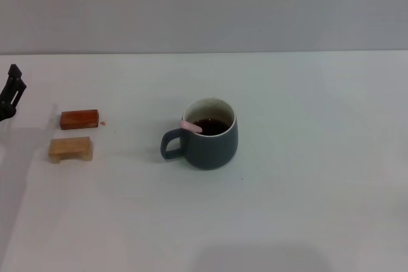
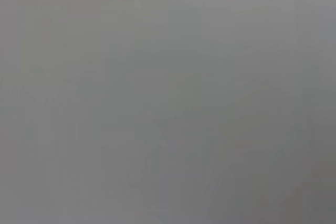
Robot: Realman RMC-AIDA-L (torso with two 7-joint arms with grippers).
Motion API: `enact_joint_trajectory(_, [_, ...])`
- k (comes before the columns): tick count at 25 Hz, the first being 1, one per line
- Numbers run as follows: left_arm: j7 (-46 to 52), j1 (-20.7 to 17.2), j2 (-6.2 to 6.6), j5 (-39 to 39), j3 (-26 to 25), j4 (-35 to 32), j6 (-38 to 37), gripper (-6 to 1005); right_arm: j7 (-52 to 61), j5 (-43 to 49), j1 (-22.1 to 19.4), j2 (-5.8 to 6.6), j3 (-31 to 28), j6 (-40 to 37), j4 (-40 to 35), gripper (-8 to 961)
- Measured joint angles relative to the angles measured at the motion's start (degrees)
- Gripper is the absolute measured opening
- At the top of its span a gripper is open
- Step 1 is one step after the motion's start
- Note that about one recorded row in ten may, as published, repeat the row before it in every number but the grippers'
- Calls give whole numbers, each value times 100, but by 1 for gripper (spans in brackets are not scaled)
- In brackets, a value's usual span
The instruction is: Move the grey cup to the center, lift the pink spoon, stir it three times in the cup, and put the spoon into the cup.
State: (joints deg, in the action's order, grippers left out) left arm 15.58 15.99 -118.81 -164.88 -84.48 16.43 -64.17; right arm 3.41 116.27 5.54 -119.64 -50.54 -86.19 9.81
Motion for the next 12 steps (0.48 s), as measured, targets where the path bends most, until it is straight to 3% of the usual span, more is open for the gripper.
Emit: enact_joint_trajectory(12, [-8,-43,-2,0,12,41,-57,813,-20,6,43,-6,0,-5,3,-1])
